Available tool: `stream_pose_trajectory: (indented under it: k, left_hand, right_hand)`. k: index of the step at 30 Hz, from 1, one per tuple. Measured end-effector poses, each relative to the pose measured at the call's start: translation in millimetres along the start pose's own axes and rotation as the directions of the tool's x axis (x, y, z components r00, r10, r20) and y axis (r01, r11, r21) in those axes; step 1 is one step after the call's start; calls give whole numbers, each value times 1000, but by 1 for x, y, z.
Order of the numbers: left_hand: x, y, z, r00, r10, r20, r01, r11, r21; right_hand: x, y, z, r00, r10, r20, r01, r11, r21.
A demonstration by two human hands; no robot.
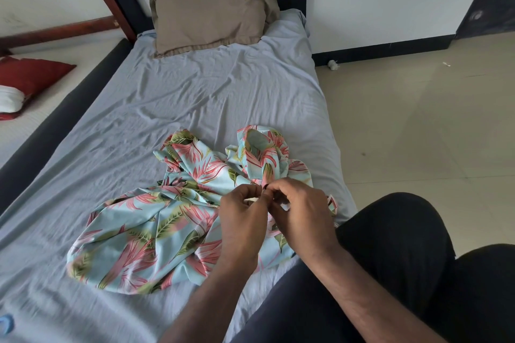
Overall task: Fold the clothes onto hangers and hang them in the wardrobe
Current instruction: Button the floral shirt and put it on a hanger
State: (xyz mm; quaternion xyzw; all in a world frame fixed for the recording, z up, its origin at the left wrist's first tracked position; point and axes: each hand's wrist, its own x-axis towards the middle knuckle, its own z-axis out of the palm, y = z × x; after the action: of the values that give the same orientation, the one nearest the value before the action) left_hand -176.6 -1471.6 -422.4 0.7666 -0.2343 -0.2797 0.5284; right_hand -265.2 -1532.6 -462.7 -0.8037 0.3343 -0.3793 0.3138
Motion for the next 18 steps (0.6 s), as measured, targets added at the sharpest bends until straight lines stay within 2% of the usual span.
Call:
stream_pose_trajectory:
  k: [2,4,8,10,12,14,18]
  left_hand:
    - [-3,4,1,1000,11,-18,-11,1000,11]
    - [-3,5,1,999,-36,5,37,998,-59]
    - [-2,14,-5,950,-258,176,297,920,-254]
    - [2,16,-10,919,-305,250,373,878,-301]
    - [5,14,-13,901,-328,285,409,860,-305]
    - [6,9,-14,895,-338,292,420,860,-291]
    - [7,4,-10,920,-308,244,368,894,-256]
  right_hand:
    - [0,0,0,1000,1,-8,-1,1000,4]
    - [1,-1,-1,998,60,-21,-57,992,114]
    - [5,-1,-5,967,250,45,-245,871,425]
    - [7,-1,-6,957,278,84,-281,814,509]
    - [8,0,-6,954,283,95,-291,808,512]
    - [6,0,-4,962,263,71,-267,857,441]
    - [5,0,-2,978,208,28,-203,903,380]
